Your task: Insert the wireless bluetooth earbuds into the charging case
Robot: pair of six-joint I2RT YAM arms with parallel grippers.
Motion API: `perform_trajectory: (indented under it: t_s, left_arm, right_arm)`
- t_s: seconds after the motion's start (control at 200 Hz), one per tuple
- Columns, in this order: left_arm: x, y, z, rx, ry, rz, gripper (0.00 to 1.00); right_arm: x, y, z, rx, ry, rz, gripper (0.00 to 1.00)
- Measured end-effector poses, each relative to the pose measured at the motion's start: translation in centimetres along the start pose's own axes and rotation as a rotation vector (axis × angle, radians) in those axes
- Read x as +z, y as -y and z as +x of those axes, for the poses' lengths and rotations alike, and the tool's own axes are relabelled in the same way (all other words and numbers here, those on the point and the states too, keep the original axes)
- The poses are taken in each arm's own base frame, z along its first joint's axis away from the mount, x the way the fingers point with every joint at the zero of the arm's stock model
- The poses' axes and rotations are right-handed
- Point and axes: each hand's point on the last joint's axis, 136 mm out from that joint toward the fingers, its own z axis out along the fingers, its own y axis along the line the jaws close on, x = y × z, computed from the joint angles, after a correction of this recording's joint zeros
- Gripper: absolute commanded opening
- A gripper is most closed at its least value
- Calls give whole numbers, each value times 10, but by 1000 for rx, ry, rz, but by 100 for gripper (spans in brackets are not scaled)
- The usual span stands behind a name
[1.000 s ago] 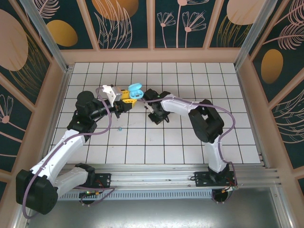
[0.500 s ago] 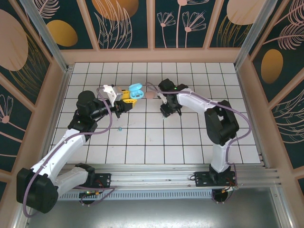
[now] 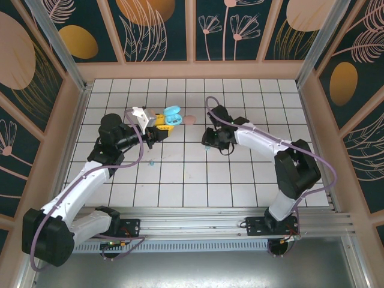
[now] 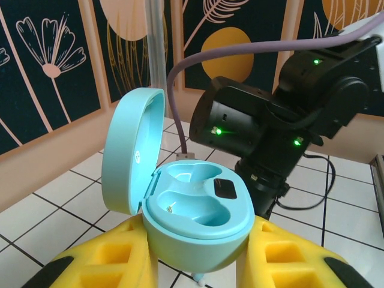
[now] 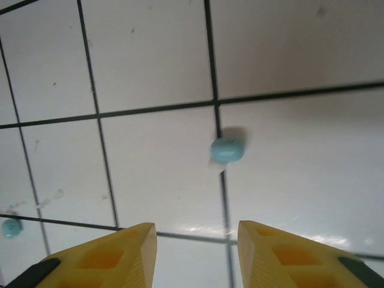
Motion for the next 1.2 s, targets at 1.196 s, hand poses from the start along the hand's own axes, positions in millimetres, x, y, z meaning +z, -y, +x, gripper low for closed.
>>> perform_trajectory:
  t_s: [1.196]
  left_arm:
    - [1,0,0,10,2,7,21]
  right_arm:
    - [63,25,0,282,-46,73,32]
